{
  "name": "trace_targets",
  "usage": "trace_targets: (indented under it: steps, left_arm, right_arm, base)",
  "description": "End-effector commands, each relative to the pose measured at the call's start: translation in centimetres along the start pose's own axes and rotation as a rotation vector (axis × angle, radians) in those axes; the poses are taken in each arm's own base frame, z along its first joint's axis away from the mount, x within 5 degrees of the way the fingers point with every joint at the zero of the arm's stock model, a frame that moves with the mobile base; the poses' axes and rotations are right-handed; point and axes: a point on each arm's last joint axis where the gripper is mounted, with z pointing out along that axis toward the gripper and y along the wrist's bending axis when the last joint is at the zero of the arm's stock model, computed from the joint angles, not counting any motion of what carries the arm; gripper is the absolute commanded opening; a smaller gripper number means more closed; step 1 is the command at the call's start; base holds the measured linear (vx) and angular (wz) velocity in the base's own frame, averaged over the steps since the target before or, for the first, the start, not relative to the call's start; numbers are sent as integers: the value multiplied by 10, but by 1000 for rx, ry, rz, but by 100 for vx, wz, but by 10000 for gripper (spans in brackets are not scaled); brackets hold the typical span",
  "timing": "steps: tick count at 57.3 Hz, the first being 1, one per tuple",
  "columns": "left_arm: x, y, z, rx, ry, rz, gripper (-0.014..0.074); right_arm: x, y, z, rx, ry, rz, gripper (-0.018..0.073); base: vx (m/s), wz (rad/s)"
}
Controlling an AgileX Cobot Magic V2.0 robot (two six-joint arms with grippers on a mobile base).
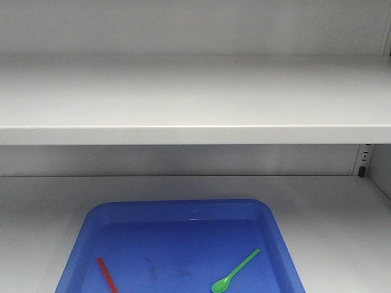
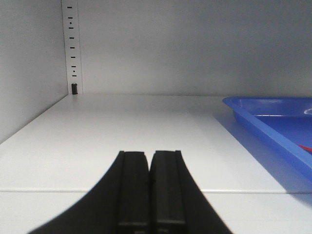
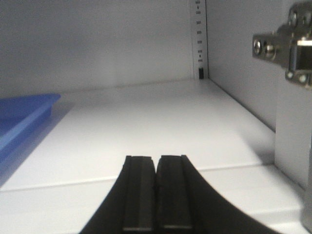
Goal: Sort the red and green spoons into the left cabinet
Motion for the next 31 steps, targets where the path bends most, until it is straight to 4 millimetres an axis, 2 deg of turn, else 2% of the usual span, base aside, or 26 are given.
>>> trace_targets:
  steps: [1, 31]
  left_arm:
    - [-3, 0, -1, 1, -83, -9, -1]
    - [-3, 0, -1, 1, -83, -9, -1]
  right_arm:
    - [-4, 1, -1, -14, -71, -11, -3]
    - [-4, 1, -1, -14, -71, -11, -3]
  base:
    - [0, 0]
    - [0, 0]
